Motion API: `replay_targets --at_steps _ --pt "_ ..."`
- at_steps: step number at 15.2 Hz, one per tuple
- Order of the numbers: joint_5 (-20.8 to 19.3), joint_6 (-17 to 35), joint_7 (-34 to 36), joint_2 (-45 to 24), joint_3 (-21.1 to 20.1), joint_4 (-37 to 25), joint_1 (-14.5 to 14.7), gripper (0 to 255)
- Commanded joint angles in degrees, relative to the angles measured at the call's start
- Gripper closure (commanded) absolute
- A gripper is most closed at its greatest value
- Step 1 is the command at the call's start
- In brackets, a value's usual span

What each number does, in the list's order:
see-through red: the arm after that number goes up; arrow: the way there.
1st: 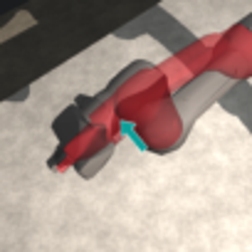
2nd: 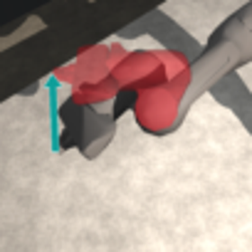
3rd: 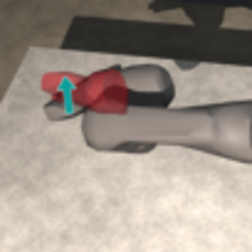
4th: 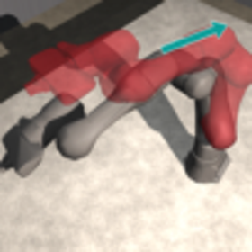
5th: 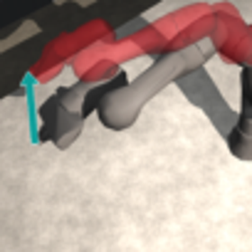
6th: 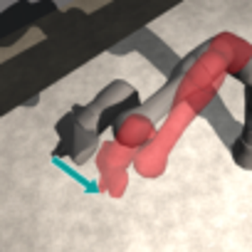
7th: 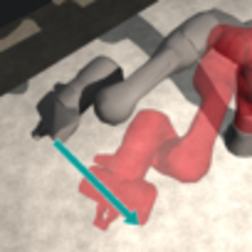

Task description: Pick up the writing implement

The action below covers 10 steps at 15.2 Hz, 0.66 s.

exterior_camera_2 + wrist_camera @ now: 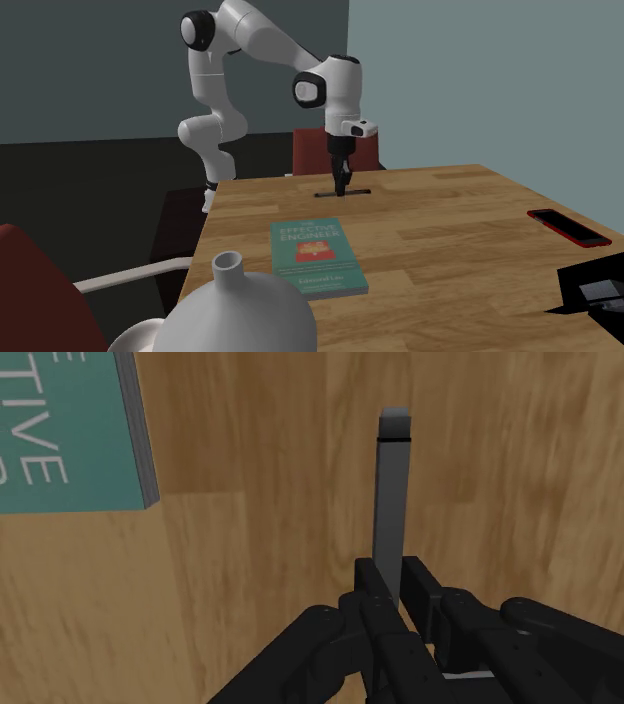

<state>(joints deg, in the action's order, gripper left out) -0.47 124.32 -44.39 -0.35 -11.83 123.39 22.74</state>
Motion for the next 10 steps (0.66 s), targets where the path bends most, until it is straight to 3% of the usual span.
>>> replay_targets --at_steps 1,10 --pt "0.2 -1.8 -0.2 0.8 0.0 -1.0 0.0 255" --pt "0.7 -7.1 -0.6 2.8 0.1 -4.4 -0.1 255"
